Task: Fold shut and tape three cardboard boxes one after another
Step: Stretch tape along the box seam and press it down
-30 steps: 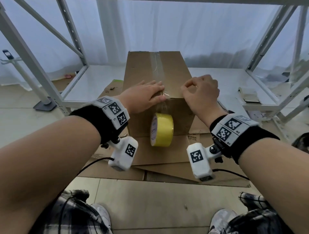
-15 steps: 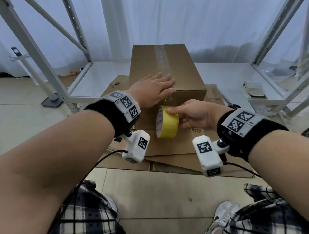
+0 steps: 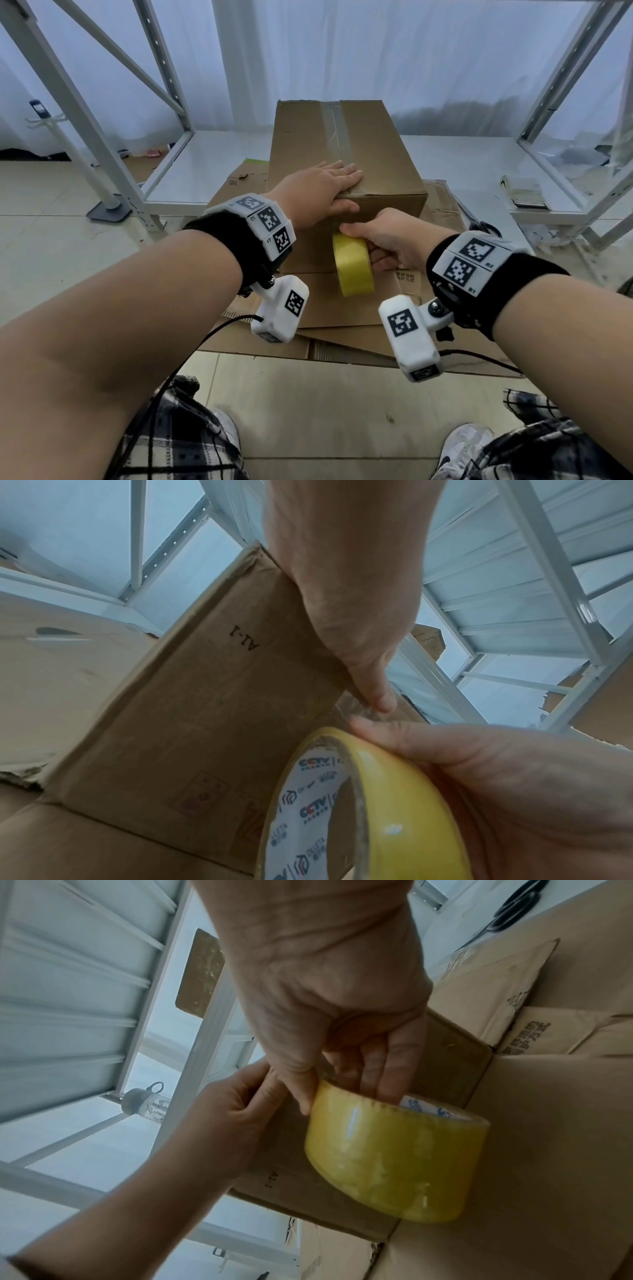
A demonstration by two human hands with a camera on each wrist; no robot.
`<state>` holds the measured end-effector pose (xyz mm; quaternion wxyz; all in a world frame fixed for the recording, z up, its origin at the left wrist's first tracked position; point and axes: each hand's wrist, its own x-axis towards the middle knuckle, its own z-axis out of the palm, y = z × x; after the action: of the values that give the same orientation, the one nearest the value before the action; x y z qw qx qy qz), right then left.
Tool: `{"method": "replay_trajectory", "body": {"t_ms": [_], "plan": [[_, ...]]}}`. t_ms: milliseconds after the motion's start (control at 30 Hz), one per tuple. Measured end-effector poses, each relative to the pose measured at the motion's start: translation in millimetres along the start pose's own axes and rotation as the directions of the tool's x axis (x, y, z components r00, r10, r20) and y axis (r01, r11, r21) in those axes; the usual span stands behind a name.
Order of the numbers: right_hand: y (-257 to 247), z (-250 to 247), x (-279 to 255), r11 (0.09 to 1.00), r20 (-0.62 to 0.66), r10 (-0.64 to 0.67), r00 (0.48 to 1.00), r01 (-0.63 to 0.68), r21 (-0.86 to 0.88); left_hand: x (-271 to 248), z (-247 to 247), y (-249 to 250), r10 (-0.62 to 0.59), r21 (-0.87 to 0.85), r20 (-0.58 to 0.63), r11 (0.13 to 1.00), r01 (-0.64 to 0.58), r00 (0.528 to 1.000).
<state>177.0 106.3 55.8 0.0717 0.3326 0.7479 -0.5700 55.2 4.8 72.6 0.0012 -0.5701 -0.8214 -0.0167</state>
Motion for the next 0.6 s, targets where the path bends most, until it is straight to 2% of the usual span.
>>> {"method": "replay_trajectory", "body": {"t_ms": [167, 367, 433, 467, 500, 533, 567, 600], "plan": [[11, 5, 11, 0.997, 0.003, 0.063, 0.998, -0.063, -0.047, 1, 1, 2, 0.001, 0.015, -0.023, 1.0, -0.001, 1.0], [14, 5, 20, 0.995, -0.057, 0.002, 0.998, -0.008, -0.104, 1, 6, 4, -0.012, 0.041, -0.086, 0.999, 0.015, 0.996], [12, -3, 17, 0.961, -0.055, -0.078, 0.995, 0.06, -0.271, 2, 9, 4, -0.011, 0.059, -0.123, 0.998, 0.018, 0.992], [8, -9, 13, 0.887, -0.071, -0.175, 0.982, 0.126, -0.444, 2, 11, 4, -0.009, 0.075, -0.142, 0.997, 0.02, 0.99], [5, -17, 9, 0.755, -0.099, -0.325, 0.941, 0.195, -0.626, 2, 13, 5, -0.008, 0.098, -0.155, 0.995, 0.023, 0.988], [1, -23, 5, 0.586, -0.12, -0.51, 0.852, 0.243, -0.773, 0, 14, 6, -0.007, 0.126, -0.164, 0.992, 0.028, 0.986], [-4, -28, 1, 0.444, -0.117, -0.684, 0.72, 0.284, -0.85, -1, 16, 7, -0.007, 0.154, -0.17, 0.987, 0.033, 0.986], [-8, -31, -3, 0.361, -0.1, -0.795, 0.598, 0.334, -0.871, -2, 16, 7, -0.009, 0.18, -0.168, 0.983, 0.04, 0.986]]}}
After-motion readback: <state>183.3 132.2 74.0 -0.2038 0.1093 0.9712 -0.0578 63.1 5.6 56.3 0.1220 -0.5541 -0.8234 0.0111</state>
